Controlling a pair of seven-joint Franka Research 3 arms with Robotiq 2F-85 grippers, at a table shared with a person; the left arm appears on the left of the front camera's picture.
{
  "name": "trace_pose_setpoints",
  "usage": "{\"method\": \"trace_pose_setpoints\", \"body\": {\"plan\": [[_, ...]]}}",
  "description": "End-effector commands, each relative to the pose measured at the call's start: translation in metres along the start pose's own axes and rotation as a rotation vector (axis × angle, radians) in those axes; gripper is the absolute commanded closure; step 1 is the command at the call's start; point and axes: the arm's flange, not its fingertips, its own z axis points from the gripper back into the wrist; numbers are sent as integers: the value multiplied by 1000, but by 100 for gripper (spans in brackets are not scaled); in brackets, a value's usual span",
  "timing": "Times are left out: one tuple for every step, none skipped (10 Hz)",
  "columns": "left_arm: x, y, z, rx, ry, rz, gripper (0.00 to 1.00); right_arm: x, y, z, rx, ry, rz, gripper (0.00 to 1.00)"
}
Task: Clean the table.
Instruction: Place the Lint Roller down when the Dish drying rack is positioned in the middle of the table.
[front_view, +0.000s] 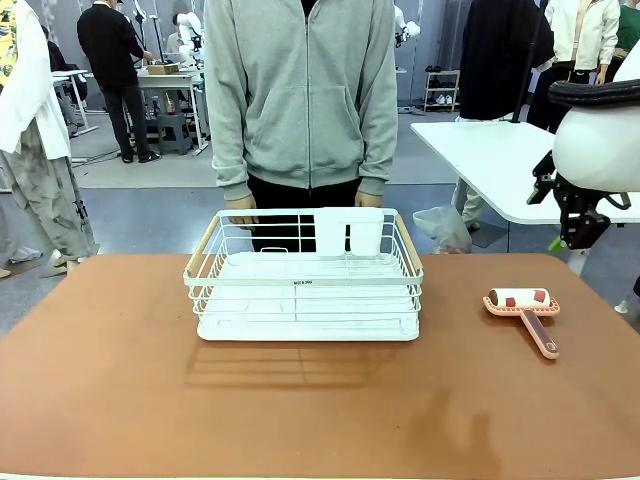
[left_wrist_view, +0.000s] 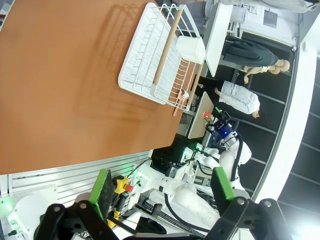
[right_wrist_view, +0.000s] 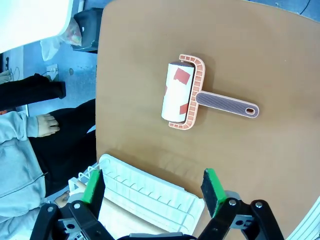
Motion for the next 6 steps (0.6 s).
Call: {"method": "trace_pose_setpoints", "body": {"plan": [[-2,0,3,-7,1,-13,0,-3,0,-5,7,2,-11,0],[-2,0,3,-7,1,-13,0,-3,0,-5,7,2,-11,0],[-2,0,3,-7,1,-13,0,-3,0,-5,7,2,-11,0],[-2,0,3,-7,1,-13,0,-3,0,-5,7,2,-11,0],[-2,0,3,-7,1,-13,0,-3,0,-5,7,2,-11,0],[-2,0,3,-7,1,-13,0,-3,0,-5,7,2,-11,0]]}}
